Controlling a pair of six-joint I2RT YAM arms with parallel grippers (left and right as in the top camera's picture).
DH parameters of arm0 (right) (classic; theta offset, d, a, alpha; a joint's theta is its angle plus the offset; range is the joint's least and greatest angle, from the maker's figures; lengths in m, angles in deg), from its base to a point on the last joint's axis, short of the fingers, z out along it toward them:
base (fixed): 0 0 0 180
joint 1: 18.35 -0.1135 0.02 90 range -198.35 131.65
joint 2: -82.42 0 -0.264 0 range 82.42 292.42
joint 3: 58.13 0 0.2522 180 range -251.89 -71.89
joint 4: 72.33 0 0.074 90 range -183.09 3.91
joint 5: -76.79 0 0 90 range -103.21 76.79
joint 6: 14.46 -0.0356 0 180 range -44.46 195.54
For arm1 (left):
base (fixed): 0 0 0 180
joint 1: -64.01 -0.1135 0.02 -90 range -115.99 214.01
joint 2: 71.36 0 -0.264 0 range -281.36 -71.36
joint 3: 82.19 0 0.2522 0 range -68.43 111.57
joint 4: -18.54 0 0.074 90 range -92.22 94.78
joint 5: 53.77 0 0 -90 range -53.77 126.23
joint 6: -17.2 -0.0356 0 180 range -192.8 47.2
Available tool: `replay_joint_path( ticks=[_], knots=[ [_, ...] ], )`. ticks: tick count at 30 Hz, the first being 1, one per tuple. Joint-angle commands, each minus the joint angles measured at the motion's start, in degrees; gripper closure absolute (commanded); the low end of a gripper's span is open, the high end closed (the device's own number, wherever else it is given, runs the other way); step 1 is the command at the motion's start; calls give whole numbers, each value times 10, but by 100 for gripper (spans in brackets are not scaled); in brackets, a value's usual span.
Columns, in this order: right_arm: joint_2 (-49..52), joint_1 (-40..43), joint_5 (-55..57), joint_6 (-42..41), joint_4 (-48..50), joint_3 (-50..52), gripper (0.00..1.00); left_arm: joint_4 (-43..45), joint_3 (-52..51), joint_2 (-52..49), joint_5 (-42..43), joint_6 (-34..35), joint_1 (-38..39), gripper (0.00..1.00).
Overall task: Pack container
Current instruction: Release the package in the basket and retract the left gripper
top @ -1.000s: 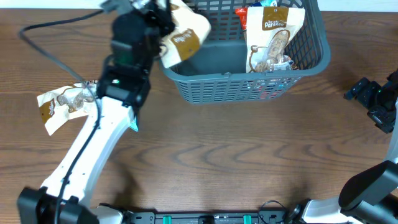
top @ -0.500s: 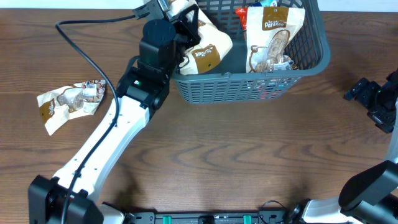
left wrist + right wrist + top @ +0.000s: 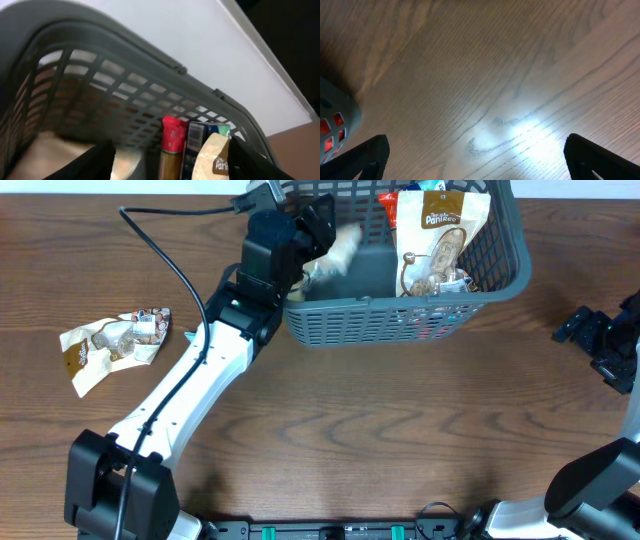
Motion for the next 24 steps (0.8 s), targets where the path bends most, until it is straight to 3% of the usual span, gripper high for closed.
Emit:
replay_joint_path(
  ticks=[1, 9, 14, 19, 24],
  knots=[
    [0, 4, 0, 9, 0, 0, 1, 3, 30, 11, -4, -56, 0, 36],
    [0, 4, 1, 16, 0, 0, 1, -25, 73, 27, -7, -145, -1, 31],
    [0, 4, 1, 16, 2, 0, 1, -43, 89, 85, -90, -216, -1, 28],
    [0, 4, 7, 16, 8, 0, 1, -97, 89, 167, -208, -274, -1, 12],
    [0, 4, 9, 15, 16, 0, 1, -219, 89, 236, -279, -294, -1, 1]
  ],
)
